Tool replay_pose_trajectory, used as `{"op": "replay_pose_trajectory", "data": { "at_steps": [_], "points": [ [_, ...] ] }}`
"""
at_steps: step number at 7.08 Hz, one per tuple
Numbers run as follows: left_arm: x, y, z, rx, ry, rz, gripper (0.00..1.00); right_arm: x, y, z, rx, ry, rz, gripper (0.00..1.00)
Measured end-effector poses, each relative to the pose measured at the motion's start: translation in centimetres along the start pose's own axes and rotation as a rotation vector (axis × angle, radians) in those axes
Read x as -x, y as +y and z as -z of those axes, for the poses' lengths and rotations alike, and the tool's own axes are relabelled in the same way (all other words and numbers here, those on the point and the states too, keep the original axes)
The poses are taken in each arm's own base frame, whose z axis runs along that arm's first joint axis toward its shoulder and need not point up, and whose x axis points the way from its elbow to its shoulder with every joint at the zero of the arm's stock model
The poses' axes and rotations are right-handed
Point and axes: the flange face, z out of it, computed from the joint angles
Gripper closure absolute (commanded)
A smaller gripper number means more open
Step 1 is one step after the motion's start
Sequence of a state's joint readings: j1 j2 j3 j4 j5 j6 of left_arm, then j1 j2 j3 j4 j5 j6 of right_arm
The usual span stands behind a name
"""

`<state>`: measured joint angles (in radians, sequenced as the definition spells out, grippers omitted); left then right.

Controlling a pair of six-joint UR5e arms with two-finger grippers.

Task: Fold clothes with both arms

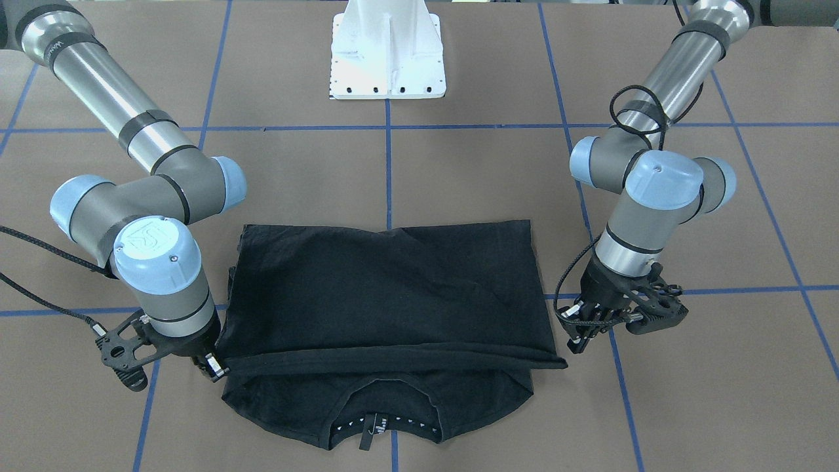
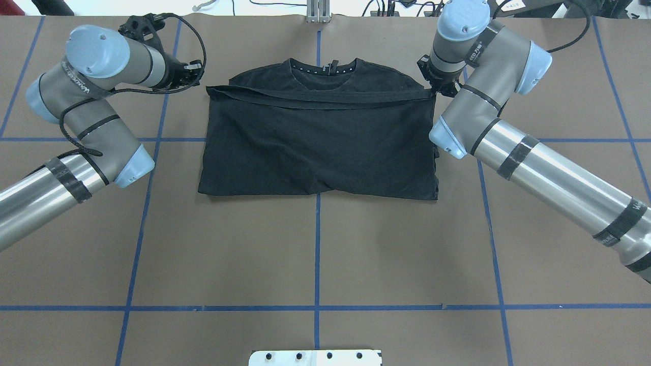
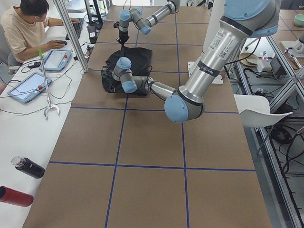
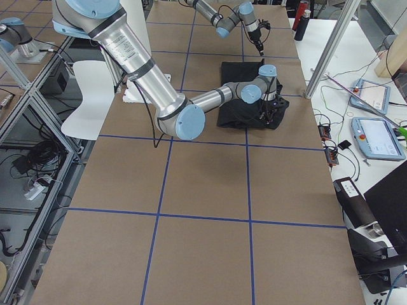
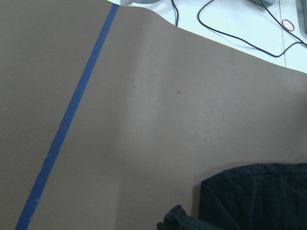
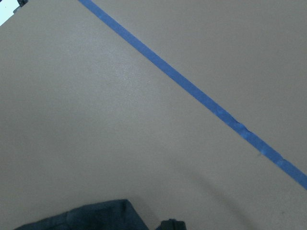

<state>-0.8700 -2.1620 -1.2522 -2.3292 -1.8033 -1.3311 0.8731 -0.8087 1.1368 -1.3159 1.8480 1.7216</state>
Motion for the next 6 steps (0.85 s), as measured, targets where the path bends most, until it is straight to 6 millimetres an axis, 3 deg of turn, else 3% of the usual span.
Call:
{"op": "replay_pose_trajectory", "data": {
  "at_steps": [1, 4, 5, 6],
  "points": [
    [0.4, -0.1, -0.4, -0.005, 0.007, 0.001, 0.53, 0.4, 0.0, -0.1, -0.004, 0.002, 0.0, 0.02],
    [0.2, -0.3, -0.3, -0.011, 0.025, 0.034, 0.53, 2.3, 0.7, 1.5, -0.008, -0.025, -0.001, 0.02],
    [-0.2, -0.4, 0.2, -0.013, 0.037, 0.036, 0.53, 2.3, 1.0, 2.5, 0.005, -0.046, -0.007, 0.02],
    [-0.6, -0.5, 0.9, -0.015, 0.049, 0.035, 0.53, 1.0, 1.7, 3.8, 0.037, -0.074, -0.023, 0.03]
  ]
}}
